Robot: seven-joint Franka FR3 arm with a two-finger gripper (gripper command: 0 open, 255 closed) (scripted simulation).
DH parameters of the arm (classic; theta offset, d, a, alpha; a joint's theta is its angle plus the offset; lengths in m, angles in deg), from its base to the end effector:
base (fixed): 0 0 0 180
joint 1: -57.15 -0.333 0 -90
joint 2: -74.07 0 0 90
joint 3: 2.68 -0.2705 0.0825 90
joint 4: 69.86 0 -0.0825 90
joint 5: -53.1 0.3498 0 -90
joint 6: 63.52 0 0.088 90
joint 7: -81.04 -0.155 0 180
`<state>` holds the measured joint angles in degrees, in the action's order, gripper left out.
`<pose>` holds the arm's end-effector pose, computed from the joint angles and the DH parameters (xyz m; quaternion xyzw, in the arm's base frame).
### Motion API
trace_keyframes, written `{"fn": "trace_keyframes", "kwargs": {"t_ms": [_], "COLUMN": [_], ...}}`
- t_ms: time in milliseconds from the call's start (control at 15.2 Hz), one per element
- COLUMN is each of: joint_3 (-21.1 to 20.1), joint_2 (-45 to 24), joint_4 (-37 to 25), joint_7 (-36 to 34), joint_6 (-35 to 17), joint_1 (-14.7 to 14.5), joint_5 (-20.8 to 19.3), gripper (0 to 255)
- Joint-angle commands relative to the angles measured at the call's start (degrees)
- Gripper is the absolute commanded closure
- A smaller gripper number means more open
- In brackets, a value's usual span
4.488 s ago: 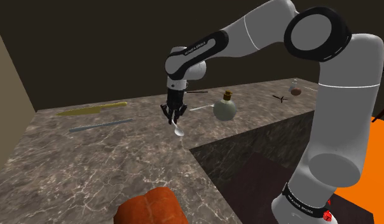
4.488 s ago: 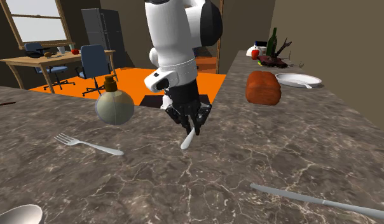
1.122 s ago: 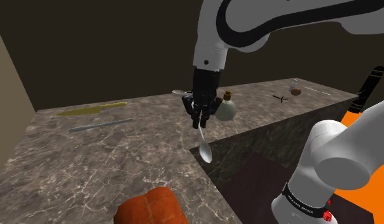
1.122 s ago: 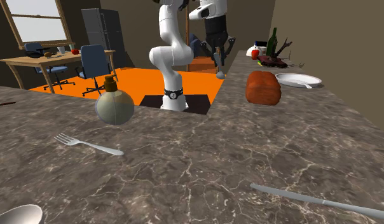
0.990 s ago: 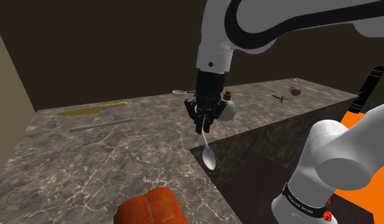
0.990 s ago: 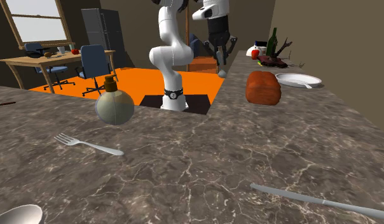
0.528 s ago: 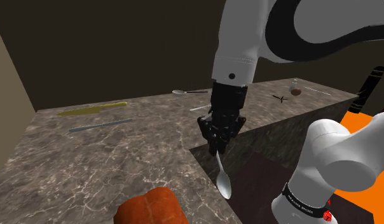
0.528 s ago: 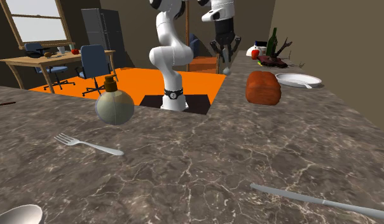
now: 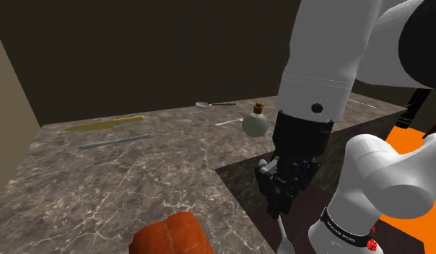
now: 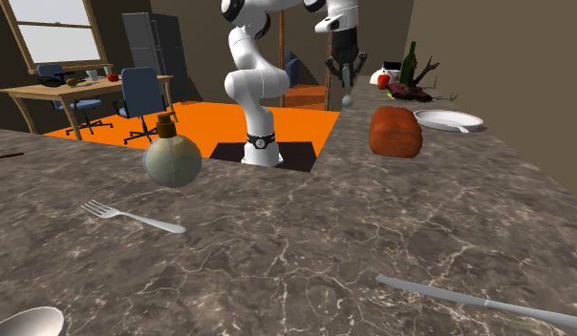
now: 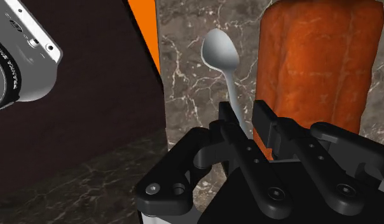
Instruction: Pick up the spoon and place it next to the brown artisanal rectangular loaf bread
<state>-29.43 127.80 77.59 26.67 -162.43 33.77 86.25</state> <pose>0.1476 0.2858 0.4417 -0.9817 0.1595 0.0576 0.0862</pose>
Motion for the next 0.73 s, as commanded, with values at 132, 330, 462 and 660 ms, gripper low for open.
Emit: {"fn": "trace_keyframes", "kwargs": {"t_ms": [132, 330, 462, 660], "joint_3": [-4.4, -7.8, -9.4, -10.7], "joint_2": [3.4, 4.8, 5.2, 5.3], "joint_4": [0.3, -0.6, -0.3, 1.7], "joint_7": [-5.8, -10.2, -11.5, -11.0], "joint_6": [0.9, 1.4, 0.9, -1.0], "joint_1": [-3.4, -5.6, -6.3, -6.7], "joint_5": [4.1, 6.9, 8.3, 9.5], "gripper": [255, 255, 255, 255]}}
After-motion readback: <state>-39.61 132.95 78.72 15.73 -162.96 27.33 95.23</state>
